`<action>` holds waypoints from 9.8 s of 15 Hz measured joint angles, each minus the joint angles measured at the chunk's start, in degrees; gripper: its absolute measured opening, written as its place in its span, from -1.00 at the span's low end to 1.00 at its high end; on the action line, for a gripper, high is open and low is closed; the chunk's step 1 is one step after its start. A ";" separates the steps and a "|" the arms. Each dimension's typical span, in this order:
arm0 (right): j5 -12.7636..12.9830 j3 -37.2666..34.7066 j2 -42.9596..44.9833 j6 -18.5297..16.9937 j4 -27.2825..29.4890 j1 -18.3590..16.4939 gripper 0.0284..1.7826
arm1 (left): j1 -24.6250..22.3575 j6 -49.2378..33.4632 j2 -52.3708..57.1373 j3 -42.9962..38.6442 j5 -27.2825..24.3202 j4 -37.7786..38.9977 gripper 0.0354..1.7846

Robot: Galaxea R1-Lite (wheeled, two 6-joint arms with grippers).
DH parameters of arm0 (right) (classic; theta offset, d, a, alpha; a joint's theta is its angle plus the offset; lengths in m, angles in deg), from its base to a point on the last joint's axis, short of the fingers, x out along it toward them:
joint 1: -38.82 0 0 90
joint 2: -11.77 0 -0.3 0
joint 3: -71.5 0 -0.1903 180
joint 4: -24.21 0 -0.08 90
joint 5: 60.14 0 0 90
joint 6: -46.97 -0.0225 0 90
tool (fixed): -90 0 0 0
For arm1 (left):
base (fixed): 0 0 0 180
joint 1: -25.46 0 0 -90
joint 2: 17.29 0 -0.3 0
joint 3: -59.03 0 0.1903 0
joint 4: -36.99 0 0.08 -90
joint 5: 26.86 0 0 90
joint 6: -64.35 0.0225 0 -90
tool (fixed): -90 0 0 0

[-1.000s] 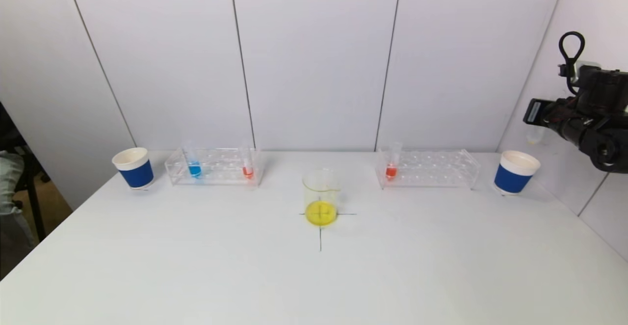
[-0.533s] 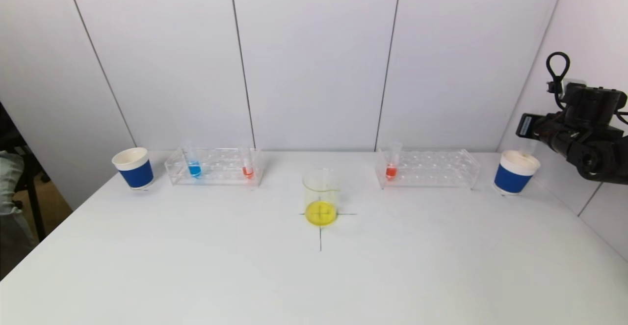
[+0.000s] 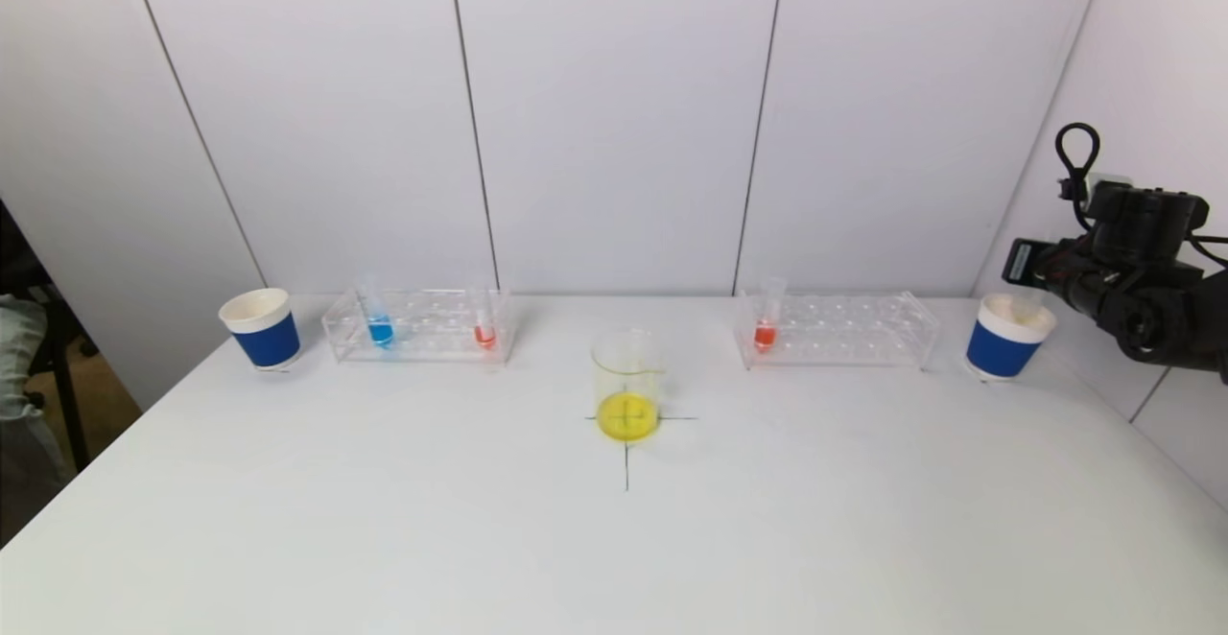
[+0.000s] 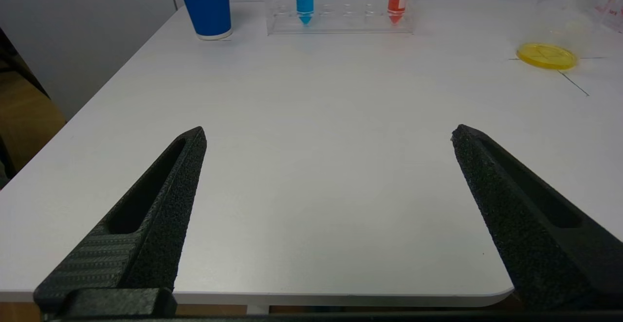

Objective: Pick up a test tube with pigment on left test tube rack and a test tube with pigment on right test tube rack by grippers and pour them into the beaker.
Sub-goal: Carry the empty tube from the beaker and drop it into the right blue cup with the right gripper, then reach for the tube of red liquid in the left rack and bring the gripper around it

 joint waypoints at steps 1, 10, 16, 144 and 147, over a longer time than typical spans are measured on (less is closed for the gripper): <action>0.00 -0.11 -0.11 0.00 -0.02 0.02 -0.47 | 0.00 -0.01 0.00 0.00 0.00 0.00 0.98; 0.09 -2.10 -0.41 0.02 -2.04 0.04 -0.47 | 0.00 -0.01 0.00 0.00 0.00 0.00 0.98; 0.00 -3.78 -1.05 0.00 -5.32 0.11 -0.47 | 0.00 -0.01 0.00 0.00 0.00 0.00 0.98; -5.53 -73.16 127.11 0.44 39.89 13.96 0.98 | 0.00 -1.11 0.00 0.00 0.11 0.17 0.98; -5.51 -73.16 127.11 0.44 39.89 13.96 0.98 | 0.05 0.30 0.00 0.02 0.24 0.17 0.98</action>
